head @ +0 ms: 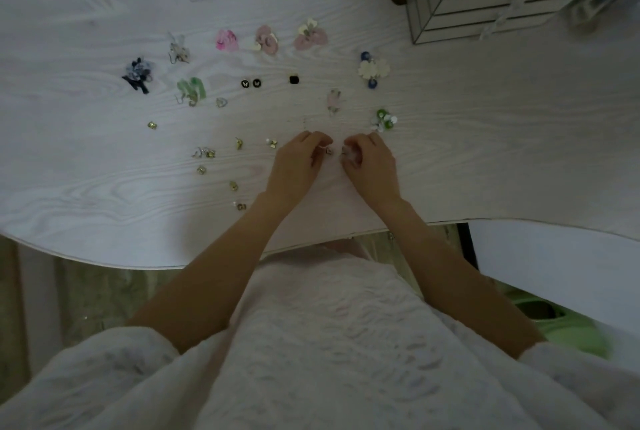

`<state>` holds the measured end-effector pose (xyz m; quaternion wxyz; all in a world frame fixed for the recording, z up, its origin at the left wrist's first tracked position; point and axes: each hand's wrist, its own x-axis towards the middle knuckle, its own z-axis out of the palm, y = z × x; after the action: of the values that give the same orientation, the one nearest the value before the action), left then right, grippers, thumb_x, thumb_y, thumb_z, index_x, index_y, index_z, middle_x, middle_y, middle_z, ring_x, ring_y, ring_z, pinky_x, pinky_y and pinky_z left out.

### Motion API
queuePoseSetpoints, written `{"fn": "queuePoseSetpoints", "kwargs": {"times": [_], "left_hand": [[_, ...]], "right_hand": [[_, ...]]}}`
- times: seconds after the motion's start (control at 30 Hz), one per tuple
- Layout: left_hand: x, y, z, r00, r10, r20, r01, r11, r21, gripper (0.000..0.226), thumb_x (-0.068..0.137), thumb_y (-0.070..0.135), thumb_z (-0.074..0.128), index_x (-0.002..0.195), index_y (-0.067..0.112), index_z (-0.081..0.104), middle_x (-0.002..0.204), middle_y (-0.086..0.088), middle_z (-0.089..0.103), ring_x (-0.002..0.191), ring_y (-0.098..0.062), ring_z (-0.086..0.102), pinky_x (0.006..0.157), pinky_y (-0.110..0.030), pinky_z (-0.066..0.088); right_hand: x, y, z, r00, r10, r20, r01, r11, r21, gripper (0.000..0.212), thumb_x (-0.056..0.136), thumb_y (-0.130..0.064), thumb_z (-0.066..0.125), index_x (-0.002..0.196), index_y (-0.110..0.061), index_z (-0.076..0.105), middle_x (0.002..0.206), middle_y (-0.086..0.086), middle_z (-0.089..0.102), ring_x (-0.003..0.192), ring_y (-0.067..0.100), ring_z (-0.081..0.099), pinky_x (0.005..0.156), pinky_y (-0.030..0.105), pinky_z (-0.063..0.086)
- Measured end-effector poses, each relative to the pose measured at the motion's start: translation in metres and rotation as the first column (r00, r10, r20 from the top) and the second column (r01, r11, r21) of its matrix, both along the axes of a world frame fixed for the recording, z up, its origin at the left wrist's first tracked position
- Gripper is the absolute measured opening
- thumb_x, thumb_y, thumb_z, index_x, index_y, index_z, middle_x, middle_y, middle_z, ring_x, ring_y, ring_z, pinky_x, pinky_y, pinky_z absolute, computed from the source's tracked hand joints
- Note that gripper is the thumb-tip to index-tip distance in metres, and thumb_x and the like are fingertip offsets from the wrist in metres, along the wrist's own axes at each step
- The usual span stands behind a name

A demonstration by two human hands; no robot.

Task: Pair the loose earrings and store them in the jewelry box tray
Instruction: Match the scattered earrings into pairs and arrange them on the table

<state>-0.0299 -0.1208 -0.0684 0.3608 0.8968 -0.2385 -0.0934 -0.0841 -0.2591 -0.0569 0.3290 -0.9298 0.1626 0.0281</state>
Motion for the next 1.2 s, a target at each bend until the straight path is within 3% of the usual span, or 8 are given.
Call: {"fn": "queuePoseSetpoints", "kwargs": {"times": [0.13, 0.3, 0.4, 0.5, 0.77, 0.9, 1.03, 1.2], "left_hand": [[0.004, -0.001, 0.001, 0.997, 0.036, -0.073, -0.038, 0.999, -0.021, 0.027, 0.078, 0.000, 0.065, 0.104, 0.008, 0.063, 0.101, -0.010, 0.062, 0.075, -0.014, 0.062, 0.075, -0.030, 0.054], [0.010, -0.008, 0.000, 0.997, 0.005, -0.080, -0.001, 0.998, 0.056, 0.014, 0.081, 0.013, 0.065, 0.093, 0.010, 0.070, 0.090, -0.012, 0.066, 0.078, -0.024, 0.063, 0.075, -0.032, 0.051], [0.014, -0.019, 0.001, 0.996, 0.009, -0.091, -0.001, 0.996, 0.086, 0.012, 0.081, 0.016, 0.065, 0.092, 0.011, 0.069, 0.086, -0.012, 0.068, 0.078, -0.025, 0.063, 0.072, -0.029, 0.046], [0.017, -0.029, 0.002, 0.989, 0.034, -0.142, -0.022, 0.997, 0.080, 0.013, 0.079, 0.017, 0.068, 0.089, 0.008, 0.066, 0.086, -0.012, 0.069, 0.078, -0.026, 0.064, 0.074, -0.037, 0.051], [0.019, -0.035, 0.004, 0.971, 0.101, -0.216, -0.089, 0.994, 0.063, 0.020, 0.079, 0.023, 0.070, 0.092, 0.010, 0.064, 0.087, -0.007, 0.071, 0.080, -0.020, 0.065, 0.077, -0.034, 0.051], [0.016, -0.026, 0.015, 0.975, 0.065, -0.213, -0.057, 0.997, 0.045, 0.020, 0.083, 0.022, 0.066, 0.099, 0.010, 0.064, 0.090, -0.005, 0.070, 0.078, -0.015, 0.063, 0.079, -0.033, 0.052], [0.007, 0.013, 0.034, 0.989, 0.066, -0.136, -0.063, 0.998, 0.021, 0.017, 0.088, 0.027, 0.059, 0.102, 0.020, 0.064, 0.090, 0.004, 0.068, 0.075, -0.007, 0.059, 0.074, -0.026, 0.051], [0.002, 0.095, 0.041, 0.975, 0.219, 0.042, -0.222, 0.971, 0.087, 0.015, 0.087, 0.020, 0.059, 0.102, 0.019, 0.065, 0.088, 0.003, 0.069, 0.082, -0.013, 0.060, 0.073, -0.022, 0.042]], "right_hand": [[0.004, 0.000, 0.001, 0.999, 0.006, -0.036, -0.006, 1.000, 0.001, 0.022, 0.082, -0.011, 0.064, 0.103, -0.005, 0.063, 0.103, 0.015, 0.058, 0.092, 0.027, 0.057, 0.075, 0.025, 0.037], [0.007, 0.001, 0.003, 0.997, -0.002, -0.076, 0.002, 1.000, 0.001, 0.016, 0.082, -0.011, 0.063, 0.097, -0.005, 0.063, 0.100, 0.014, 0.059, 0.091, 0.026, 0.055, 0.071, 0.018, 0.028], [0.014, 0.001, 0.005, 0.998, -0.029, -0.058, 0.028, 1.000, -0.006, 0.012, 0.083, -0.009, 0.061, 0.093, -0.003, 0.064, 0.097, 0.016, 0.059, 0.087, 0.029, 0.057, 0.069, 0.023, 0.031], [0.022, -0.003, 0.006, 0.997, -0.052, -0.062, 0.050, 0.998, -0.029, 0.011, 0.085, -0.007, 0.058, 0.093, -0.002, 0.064, 0.098, 0.018, 0.059, 0.086, 0.030, 0.057, 0.068, 0.026, 0.033], [0.028, -0.008, 0.007, 0.996, -0.051, -0.078, 0.049, 0.998, -0.037, 0.016, 0.085, -0.004, 0.055, 0.098, -0.002, 0.064, 0.103, 0.017, 0.058, 0.090, 0.027, 0.056, 0.068, 0.019, 0.028], [0.025, -0.006, 0.013, 1.000, 0.007, -0.024, -0.009, 0.996, -0.084, 0.021, 0.085, -0.003, 0.055, 0.105, -0.004, 0.063, 0.108, 0.016, 0.058, 0.094, 0.026, 0.057, 0.073, 0.019, 0.032], [0.019, 0.006, 0.024, 0.986, 0.116, 0.122, -0.090, 0.975, -0.202, 0.021, 0.083, -0.006, 0.056, 0.102, -0.008, 0.064, 0.100, 0.013, 0.061, 0.094, 0.029, 0.056, 0.081, 0.033, 0.043], [0.033, 0.041, 0.023, 0.930, 0.358, 0.078, -0.336, 0.919, -0.208, 0.024, 0.083, -0.007, 0.056, 0.106, -0.010, 0.063, 0.102, 0.011, 0.062, 0.097, 0.031, 0.053, 0.082, 0.038, 0.042]]}}
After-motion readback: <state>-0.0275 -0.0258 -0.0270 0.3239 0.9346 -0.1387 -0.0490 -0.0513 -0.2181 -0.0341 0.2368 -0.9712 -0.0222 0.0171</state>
